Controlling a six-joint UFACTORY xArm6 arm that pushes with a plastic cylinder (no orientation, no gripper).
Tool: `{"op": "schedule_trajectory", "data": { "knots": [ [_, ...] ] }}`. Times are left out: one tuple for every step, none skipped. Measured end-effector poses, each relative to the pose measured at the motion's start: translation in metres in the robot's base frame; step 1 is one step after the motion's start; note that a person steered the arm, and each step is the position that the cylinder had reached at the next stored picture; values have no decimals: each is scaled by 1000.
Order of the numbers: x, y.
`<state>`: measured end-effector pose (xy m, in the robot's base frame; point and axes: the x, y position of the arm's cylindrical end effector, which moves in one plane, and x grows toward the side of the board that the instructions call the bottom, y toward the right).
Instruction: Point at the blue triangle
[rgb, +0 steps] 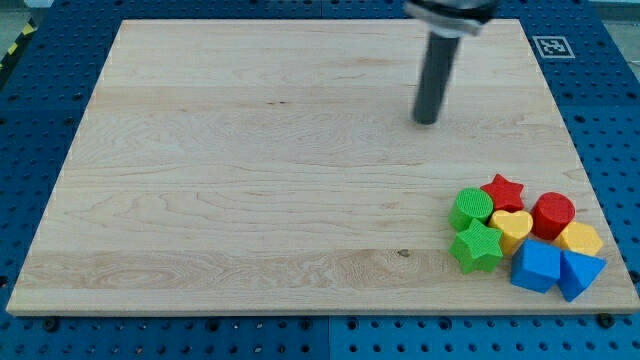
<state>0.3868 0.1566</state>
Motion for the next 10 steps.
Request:
{"op": "schedule_trajectory", "data": {
  "knots": [
    [5,93],
    [43,184],
    [46,187],
    [91,189],
    [144,188],
    [162,189],
    [224,187],
    [230,175],
    [230,172],
    [231,156]
  ]
}}
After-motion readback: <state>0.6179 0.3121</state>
